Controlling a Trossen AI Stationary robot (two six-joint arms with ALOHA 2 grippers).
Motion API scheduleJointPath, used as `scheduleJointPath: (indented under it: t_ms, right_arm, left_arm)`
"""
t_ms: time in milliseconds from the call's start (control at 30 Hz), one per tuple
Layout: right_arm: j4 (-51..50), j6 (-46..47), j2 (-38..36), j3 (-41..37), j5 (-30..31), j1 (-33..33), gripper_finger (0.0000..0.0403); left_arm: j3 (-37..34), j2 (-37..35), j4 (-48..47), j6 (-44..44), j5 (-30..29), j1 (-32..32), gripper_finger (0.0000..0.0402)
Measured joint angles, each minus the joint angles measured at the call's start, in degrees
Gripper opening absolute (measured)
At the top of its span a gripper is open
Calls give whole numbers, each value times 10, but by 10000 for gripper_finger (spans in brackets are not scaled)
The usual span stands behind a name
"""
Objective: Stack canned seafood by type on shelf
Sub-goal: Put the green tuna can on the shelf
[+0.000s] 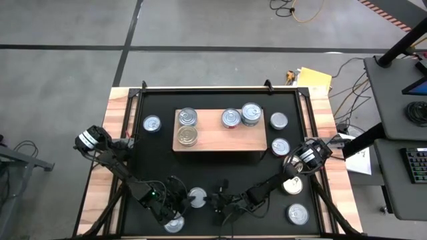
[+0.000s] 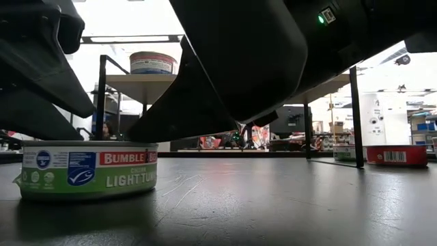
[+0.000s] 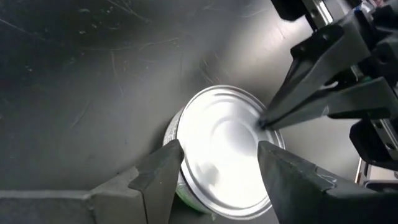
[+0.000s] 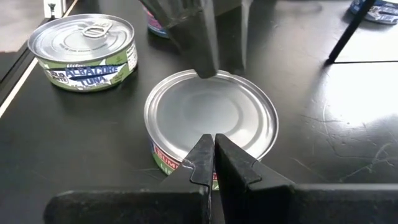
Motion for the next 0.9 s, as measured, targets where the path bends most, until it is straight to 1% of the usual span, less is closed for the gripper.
scheduleJointPath:
  t_ms: [100, 167, 367, 567, 700, 900]
  right_arm:
    - [-2, 4, 0, -2, 0, 0, 9]
    - [-3, 4, 0, -3, 0, 0, 9]
    - [-4, 10, 1, -3, 0, 0, 9]
    - [-4, 11, 1, -4, -1, 0, 9]
    - [-3, 18, 1, -11, 3, 2, 9]
    - [-4, 17, 1, -13, 13, 6, 9]
  left_arm:
    - [8, -2, -19, 1, 10, 0, 204]
    - [17, -1, -48, 0, 22, -1, 204]
    - [74, -1, -169, -7, 16, -1, 204]
    - [125, -2, -251, -5, 8, -2, 204]
    - [142, -2, -271, 0, 7, -7, 204]
    - [141, -2, -269, -8, 7, -11, 204]
